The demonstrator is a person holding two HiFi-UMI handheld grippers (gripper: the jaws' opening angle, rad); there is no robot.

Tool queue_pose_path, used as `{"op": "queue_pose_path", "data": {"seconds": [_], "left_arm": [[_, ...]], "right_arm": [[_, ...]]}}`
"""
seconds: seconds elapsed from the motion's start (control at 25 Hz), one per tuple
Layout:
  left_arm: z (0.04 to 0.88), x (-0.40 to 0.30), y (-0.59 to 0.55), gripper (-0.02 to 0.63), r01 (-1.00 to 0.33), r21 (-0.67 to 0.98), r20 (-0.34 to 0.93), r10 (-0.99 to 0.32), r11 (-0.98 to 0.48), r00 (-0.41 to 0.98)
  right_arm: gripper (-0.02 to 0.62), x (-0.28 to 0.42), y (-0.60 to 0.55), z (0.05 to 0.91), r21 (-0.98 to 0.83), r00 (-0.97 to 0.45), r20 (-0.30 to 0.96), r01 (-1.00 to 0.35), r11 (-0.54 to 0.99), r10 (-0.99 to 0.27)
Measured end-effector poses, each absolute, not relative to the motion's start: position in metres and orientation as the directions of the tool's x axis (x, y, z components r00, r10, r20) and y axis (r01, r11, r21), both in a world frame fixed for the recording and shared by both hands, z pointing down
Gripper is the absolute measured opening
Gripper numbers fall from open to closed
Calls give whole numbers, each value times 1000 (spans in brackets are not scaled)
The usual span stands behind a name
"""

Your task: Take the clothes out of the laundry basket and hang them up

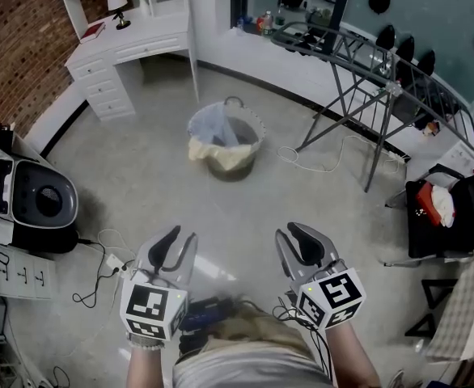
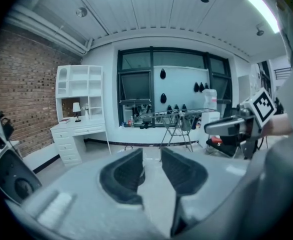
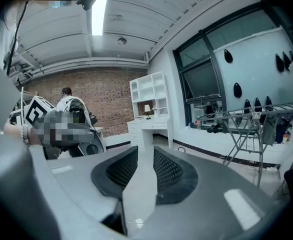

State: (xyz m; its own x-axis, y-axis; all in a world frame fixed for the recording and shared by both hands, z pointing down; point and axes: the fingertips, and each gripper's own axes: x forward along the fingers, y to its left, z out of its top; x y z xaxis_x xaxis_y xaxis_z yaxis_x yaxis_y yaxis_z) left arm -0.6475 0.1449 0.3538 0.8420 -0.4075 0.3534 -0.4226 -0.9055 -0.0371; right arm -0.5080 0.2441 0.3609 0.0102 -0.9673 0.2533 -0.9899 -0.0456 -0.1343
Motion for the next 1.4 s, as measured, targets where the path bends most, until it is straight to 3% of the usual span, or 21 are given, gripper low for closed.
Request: {"op": "queue_pose_path", "data": {"seconds": [0.56, 1.4], "left_arm": [[359, -624, 102, 112, -420, -46, 332, -411, -906, 849], [387, -528, -158, 120, -297, -80, 375, -305, -952, 875]], "right_arm": [[84, -487, 211, 371, -122, 24, 251, -991, -56, -968], [84, -395, -26, 384, -148, 95, 313, -978, -148, -945]]}}
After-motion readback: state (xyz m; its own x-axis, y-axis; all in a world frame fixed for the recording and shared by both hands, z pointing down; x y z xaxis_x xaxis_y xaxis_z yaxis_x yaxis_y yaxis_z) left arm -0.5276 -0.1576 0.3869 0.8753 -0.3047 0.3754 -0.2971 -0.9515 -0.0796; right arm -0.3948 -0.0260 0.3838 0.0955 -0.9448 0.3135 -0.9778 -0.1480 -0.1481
